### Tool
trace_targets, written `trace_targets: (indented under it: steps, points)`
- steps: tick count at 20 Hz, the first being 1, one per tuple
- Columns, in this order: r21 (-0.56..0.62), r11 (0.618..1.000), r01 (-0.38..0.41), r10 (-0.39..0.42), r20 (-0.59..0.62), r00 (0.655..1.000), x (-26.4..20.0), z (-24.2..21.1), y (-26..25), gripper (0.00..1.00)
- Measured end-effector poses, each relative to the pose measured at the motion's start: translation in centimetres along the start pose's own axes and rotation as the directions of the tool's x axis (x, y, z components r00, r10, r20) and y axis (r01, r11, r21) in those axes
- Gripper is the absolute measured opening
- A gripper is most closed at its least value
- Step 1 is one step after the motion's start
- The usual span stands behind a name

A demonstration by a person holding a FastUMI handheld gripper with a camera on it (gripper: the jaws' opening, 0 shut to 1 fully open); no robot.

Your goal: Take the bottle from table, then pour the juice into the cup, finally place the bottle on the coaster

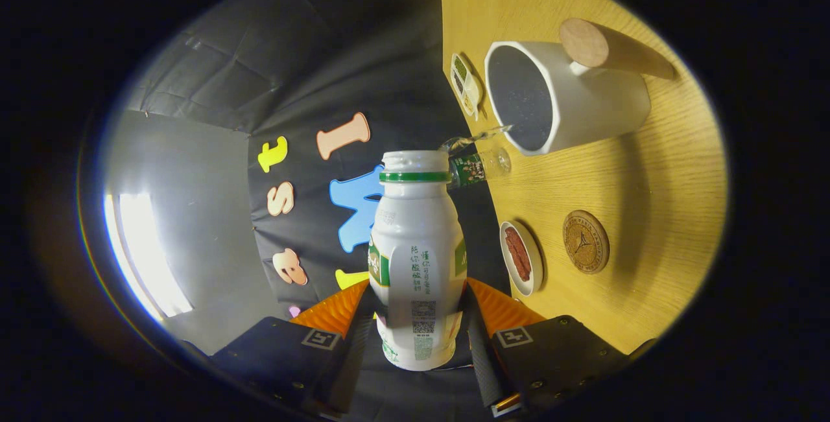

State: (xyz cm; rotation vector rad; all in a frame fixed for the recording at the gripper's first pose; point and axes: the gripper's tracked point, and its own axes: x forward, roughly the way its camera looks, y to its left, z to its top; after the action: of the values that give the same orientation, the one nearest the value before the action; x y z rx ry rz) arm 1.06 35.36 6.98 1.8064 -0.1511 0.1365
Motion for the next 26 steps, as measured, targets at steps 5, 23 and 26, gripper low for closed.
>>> trace_targets:
  steps: [5,23,26]
  points:
    - [0.028,1.0,-0.007,0.007,0.01,1.0,0.2,-0.1,0.3,0.72]
    - [0.161,0.987,-0.02,0.008,0.072,0.997,-0.3,1.4,1.0,0.72]
    - [0.187,0.982,-0.025,0.009,0.084,0.996,-0.2,1.5,1.1,0.72]
